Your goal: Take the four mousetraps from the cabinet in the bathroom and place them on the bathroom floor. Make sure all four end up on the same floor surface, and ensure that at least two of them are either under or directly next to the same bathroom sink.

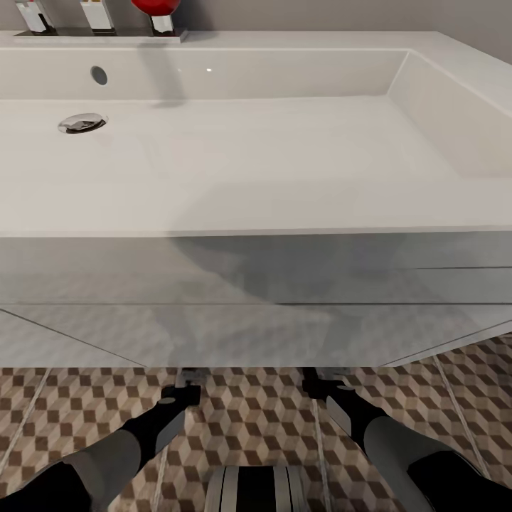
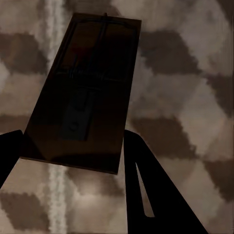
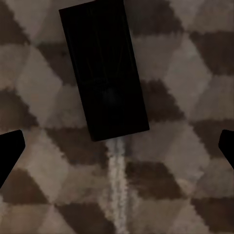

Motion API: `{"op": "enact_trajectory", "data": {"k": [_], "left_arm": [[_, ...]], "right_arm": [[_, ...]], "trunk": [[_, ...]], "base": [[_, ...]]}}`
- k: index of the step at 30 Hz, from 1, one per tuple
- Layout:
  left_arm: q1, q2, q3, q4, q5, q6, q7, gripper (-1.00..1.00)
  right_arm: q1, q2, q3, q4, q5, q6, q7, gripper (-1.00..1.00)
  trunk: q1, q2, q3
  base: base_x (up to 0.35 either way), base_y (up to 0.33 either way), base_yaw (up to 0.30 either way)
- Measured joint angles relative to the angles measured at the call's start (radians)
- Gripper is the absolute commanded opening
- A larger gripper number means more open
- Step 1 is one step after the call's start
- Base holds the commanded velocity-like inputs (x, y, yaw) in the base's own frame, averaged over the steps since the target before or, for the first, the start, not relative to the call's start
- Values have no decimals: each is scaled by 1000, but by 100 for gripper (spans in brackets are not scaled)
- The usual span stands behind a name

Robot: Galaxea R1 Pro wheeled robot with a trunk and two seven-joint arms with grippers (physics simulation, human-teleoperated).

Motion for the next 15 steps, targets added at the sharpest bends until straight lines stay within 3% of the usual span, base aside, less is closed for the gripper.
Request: {"op": "enact_trajectory", "data": {"k": [15], "left_arm": [[-30, 0, 0, 3, 3, 29, -1, -100]], "right_arm": [[0, 0, 0, 0, 0, 0, 0, 100]], "trunk": [[0, 0, 0]], "base": [[0, 0, 0]]}}
